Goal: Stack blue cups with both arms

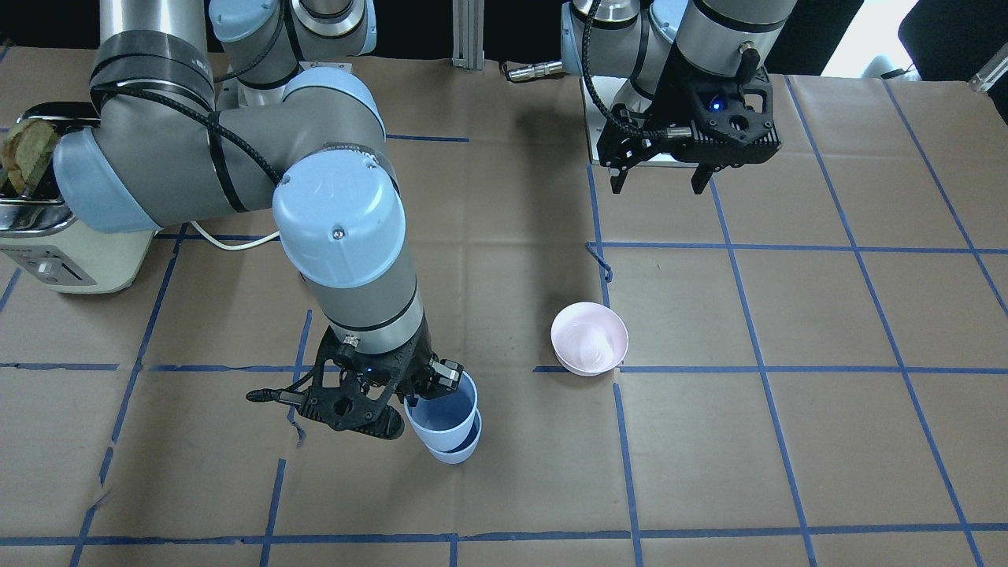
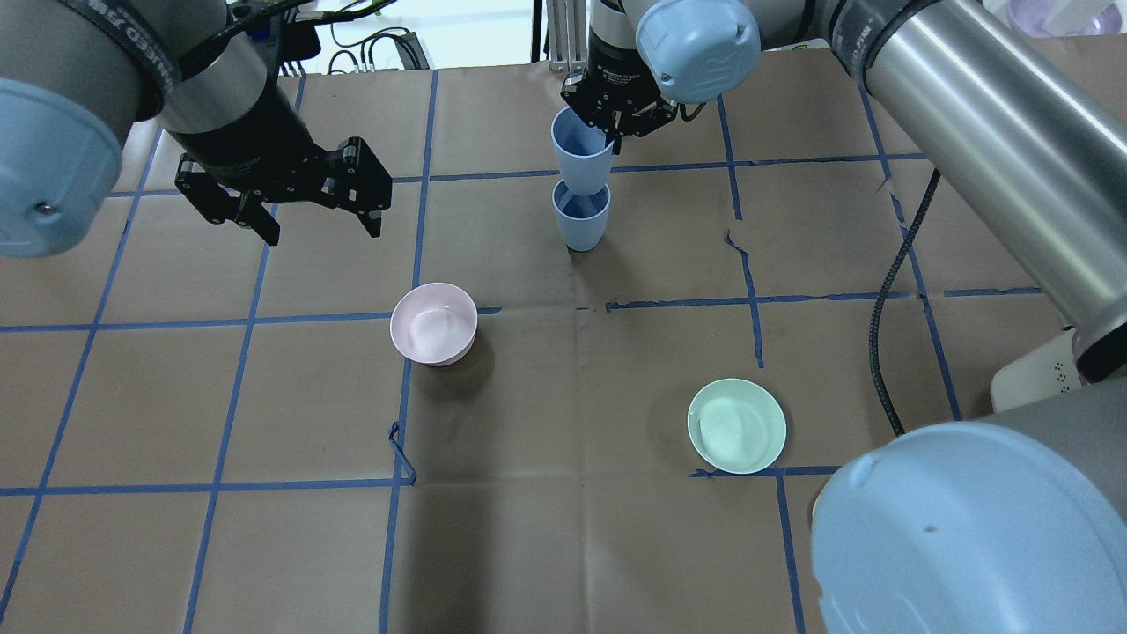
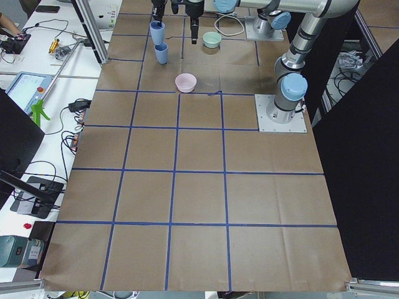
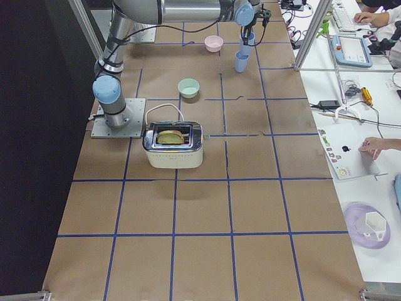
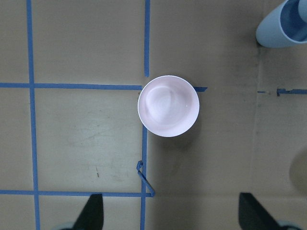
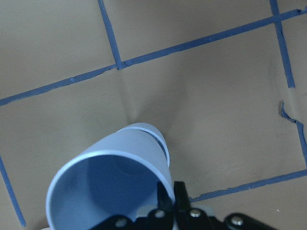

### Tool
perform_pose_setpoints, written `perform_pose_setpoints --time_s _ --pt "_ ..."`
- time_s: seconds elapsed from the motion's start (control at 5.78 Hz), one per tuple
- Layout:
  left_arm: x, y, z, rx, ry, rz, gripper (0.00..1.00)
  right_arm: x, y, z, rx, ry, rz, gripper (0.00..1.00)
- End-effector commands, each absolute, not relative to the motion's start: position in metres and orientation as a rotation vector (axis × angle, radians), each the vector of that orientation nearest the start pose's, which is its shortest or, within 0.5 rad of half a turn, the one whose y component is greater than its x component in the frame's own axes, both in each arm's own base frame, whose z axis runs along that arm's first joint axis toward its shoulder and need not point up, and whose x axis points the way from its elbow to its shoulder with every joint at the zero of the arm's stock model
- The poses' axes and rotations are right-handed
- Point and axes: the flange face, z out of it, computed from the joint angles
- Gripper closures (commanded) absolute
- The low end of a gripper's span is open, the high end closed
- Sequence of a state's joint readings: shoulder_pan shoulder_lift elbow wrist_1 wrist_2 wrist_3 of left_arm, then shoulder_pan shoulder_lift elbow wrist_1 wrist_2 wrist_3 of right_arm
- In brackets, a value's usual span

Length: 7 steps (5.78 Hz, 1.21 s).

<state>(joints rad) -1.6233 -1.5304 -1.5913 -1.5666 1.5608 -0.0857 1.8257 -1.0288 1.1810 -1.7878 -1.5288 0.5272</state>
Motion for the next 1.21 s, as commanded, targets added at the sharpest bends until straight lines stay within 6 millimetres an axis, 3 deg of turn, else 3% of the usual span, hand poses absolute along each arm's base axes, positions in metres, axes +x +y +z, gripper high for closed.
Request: perform_pose_setpoints --time_s 0.0,0.17,0.52,0.69,0.87,1.04 --pt "-0.159 -0.470 0.498 -0.053 3.153 -0.037 0.02 0.318 -0.655 0.355 0.405 3.063 -0.021 0.92" --pt "-0.159 -0.469 0.499 -0.053 3.155 -0.040 0.02 0.318 -0.651 0.335 0.401 3.075 0.023 0.92" --pt "-0.158 -0.469 0.499 -0.055 3.155 -0.042 0.02 0.323 -0.654 0.329 0.393 3.035 -0.014 0.82" --pt "-0.157 -0.469 0.500 -0.055 3.155 -0.042 0.02 0.323 -0.654 0.331 0.393 3.033 -0.020 0.60" --pt "-0.157 -0.468 0.501 -0.053 3.155 -0.047 0.02 0.322 -0.656 0.337 0.380 3.030 -0.036 0.01" --pt "-0.156 -0.467 0.502 -0.053 3.155 -0.049 0.02 0.313 -0.662 0.364 0.395 3.016 -0.085 0.00"
